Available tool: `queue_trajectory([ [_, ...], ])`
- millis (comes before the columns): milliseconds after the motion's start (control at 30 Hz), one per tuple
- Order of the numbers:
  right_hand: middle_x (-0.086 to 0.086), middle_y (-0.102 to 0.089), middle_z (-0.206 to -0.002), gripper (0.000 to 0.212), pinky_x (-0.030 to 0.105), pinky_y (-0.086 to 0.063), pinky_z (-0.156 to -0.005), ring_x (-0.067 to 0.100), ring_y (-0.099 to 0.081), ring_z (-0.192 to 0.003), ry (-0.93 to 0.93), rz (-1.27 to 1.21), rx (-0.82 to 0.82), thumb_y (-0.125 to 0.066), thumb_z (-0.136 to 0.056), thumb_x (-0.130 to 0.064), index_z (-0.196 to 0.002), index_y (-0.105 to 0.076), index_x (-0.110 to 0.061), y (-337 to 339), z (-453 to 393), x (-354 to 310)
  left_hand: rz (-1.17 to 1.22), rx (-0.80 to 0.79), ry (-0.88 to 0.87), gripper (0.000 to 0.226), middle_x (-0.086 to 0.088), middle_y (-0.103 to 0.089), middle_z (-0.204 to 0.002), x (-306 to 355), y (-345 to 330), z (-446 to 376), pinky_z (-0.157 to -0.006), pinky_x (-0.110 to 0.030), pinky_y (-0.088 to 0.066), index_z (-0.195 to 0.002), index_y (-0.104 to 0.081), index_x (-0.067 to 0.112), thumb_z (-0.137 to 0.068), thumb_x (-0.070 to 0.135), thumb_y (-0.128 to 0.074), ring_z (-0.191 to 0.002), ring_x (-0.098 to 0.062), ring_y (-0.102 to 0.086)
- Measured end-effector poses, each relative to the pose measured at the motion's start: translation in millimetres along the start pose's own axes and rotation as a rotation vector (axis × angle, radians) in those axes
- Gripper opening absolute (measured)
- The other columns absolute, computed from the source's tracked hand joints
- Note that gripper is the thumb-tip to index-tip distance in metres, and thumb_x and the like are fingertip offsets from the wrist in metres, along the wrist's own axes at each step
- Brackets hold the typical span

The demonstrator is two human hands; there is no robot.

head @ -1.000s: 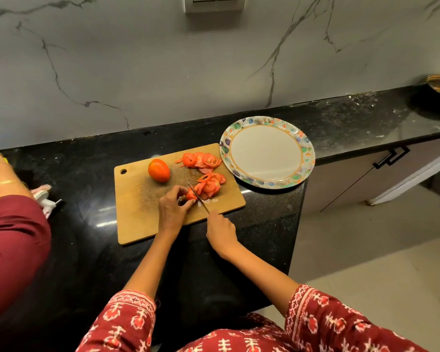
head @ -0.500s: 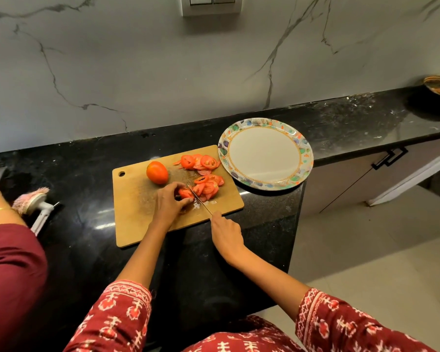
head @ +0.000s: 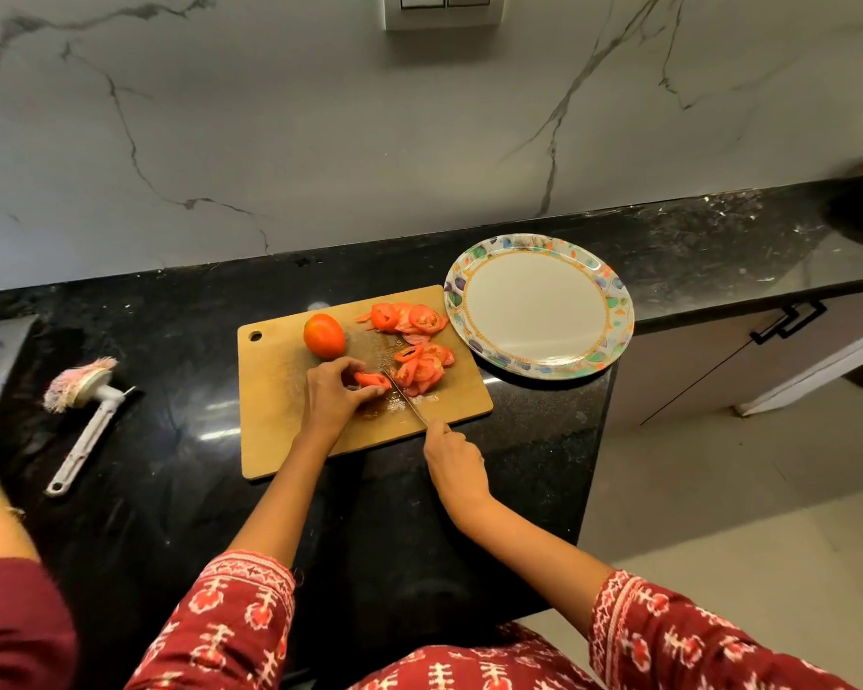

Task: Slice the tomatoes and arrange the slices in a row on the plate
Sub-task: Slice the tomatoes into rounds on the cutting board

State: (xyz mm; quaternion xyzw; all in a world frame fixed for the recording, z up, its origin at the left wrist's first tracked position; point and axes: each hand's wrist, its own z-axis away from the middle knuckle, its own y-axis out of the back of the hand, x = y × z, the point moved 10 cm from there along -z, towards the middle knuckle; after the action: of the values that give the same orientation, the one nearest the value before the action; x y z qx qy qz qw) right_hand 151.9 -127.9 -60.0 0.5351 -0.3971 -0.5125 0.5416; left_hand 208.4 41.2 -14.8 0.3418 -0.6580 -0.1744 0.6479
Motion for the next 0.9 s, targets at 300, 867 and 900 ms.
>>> queue_trajectory([
  [300, 0.017, -0.064, -0.104, 0.025, 0.037, -0.042, -0.068, 0.036, -0.062, -0.096, 0.06, -0.229, 0.005, -0.03, -0.103, -0.02, -0.113, -0.045, -0.003, 22.1, -25.3, 2.1, -0.299, -0.257, 0.097, 0.057, -0.007, -0.063, -0.113, -15.9, -36.3, 2.5, -0.095, -0.045, -0.041, -0.12, -0.057, 0.016, -0.068, 0.03, -0.075, -0.106, -0.024, -0.056],
  [867, 0.02, -0.062, -0.089, 0.03, 0.031, -0.031, -0.065, 0.035, -0.058, -0.084, -0.033, -0.697, -0.082, -0.034, -0.101, -0.023, -0.089, -0.054, -0.005, 24.1, -26.4, 12.9, 0.149, -0.242, 0.008, 0.047, -0.005, -0.053, -0.108, 11.1, -39.7, 1.4, -0.085, -0.043, -0.051, -0.108, -0.045, 0.029, -0.072, 0.016, -0.072, -0.097, -0.021, -0.057],
  [900, 0.02, -0.062, -0.09, 0.03, 0.031, -0.031, -0.065, 0.035, -0.058, -0.084, -0.026, -0.687, -0.082, -0.034, -0.101, -0.023, -0.092, -0.055, -0.003, 24.3, -23.7, 10.9, 0.189, -0.234, 0.018, 0.044, -0.005, -0.055, -0.106, 8.1, -39.2, 2.9, -0.086, -0.042, -0.052, -0.105, -0.047, 0.027, -0.073, 0.013, -0.074, -0.098, -0.02, -0.057],
])
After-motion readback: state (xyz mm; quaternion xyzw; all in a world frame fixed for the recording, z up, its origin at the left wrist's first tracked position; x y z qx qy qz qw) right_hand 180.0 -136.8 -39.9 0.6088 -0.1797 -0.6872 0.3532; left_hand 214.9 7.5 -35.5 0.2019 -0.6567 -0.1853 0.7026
